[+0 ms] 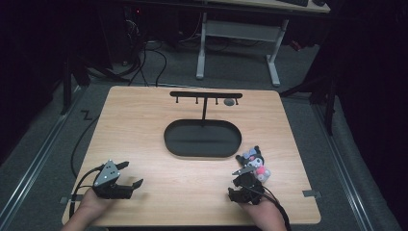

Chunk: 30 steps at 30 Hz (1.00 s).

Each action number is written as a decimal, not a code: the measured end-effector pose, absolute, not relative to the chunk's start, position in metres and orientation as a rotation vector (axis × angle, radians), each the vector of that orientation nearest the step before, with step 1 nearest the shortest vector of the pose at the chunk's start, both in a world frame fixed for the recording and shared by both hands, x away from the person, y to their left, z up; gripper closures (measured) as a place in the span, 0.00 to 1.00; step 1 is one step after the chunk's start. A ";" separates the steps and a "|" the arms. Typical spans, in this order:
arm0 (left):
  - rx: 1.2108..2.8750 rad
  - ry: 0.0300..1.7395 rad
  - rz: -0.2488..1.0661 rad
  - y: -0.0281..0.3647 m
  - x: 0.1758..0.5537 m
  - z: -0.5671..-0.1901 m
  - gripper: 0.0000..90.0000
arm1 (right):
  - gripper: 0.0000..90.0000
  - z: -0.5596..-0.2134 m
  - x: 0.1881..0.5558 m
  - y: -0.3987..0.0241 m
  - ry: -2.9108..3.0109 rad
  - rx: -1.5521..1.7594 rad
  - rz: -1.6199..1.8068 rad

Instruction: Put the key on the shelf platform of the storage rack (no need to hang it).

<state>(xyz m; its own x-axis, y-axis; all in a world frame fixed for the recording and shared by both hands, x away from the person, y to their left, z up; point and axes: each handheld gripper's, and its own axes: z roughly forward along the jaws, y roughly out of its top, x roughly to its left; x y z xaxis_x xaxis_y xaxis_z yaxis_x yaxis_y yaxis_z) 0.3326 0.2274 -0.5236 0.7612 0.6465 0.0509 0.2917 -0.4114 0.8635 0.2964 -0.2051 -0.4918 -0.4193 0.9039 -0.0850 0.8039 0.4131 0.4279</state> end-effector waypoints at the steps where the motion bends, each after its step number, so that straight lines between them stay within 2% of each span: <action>1: 2.014 0.706 0.471 0.227 0.333 -0.524 0.17 | 0.44 -0.492 0.297 -0.205 2.380 1.476 0.458; 12: 2.021 0.726 0.466 0.226 0.334 -0.524 0.17 | 0.32 -0.483 0.302 -0.209 2.430 1.479 0.396; 24: 2.024 0.727 0.464 0.226 0.334 -0.524 0.17 | 0.25 -0.467 0.304 -0.224 2.466 1.474 0.387; 30: 2.024 0.728 0.463 0.226 0.334 -0.524 0.17 | 0.25 -0.453 0.305 -0.239 2.437 1.473 0.378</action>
